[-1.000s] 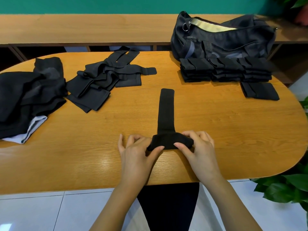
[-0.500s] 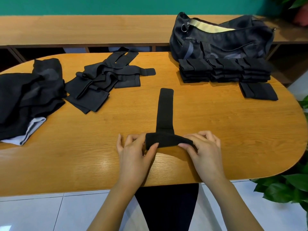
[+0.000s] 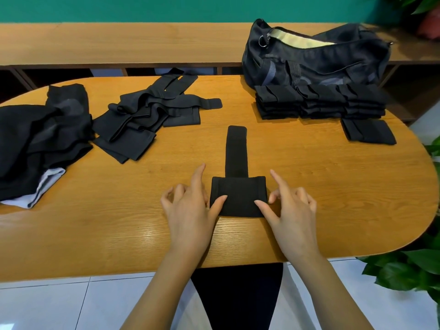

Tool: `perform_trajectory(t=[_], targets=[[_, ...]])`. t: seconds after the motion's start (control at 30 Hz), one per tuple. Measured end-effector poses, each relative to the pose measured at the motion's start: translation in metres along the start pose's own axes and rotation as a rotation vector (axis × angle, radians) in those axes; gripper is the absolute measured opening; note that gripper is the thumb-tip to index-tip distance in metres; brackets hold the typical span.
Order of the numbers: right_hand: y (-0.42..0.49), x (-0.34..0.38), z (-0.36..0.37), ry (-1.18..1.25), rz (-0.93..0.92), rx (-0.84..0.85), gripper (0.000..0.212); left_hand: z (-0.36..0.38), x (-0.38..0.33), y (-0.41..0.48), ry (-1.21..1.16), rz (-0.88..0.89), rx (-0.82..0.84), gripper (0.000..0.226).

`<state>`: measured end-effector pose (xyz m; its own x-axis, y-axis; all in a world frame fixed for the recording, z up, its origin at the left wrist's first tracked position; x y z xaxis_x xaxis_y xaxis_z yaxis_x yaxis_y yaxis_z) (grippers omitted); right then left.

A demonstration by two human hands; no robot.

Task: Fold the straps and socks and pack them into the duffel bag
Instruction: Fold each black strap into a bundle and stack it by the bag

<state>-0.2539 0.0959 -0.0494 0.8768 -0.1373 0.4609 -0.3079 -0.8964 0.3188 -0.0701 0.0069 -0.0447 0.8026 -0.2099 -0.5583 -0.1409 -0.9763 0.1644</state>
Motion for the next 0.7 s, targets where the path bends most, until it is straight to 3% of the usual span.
perform_trajectory(t=[0.13,0.3,0.53,0.7], targets=[[-0.002,0.010,-0.004,-0.142,-0.103,-0.074,0.050,-0.006,-0.012,-0.007,-0.097,0.222,-0.018,0.021],[-0.004,0.013,-0.003,-0.218,-0.131,-0.071,0.044,0.010,-0.013,-0.012,-0.080,0.292,0.172,0.039],[-0.006,0.000,-0.005,-0.285,-0.015,-0.062,0.063,0.011,-0.013,-0.014,-0.058,0.295,0.170,0.034],[-0.001,0.023,0.003,-0.153,-0.255,0.033,0.049,0.010,-0.011,-0.015,-0.075,0.319,0.158,0.036]])
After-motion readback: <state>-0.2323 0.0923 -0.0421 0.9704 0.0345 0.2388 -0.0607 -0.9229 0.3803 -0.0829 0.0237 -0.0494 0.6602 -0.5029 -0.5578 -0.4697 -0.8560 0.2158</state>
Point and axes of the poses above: each hand's wrist, its own y-axis towards the middle knuckle, its own z-axis out of the palm, x = y × z, the point moved 9 cm from there along y, towards the middle knuckle, and after that the axes turned 10 degrees about -z, right-handed, at the moved point
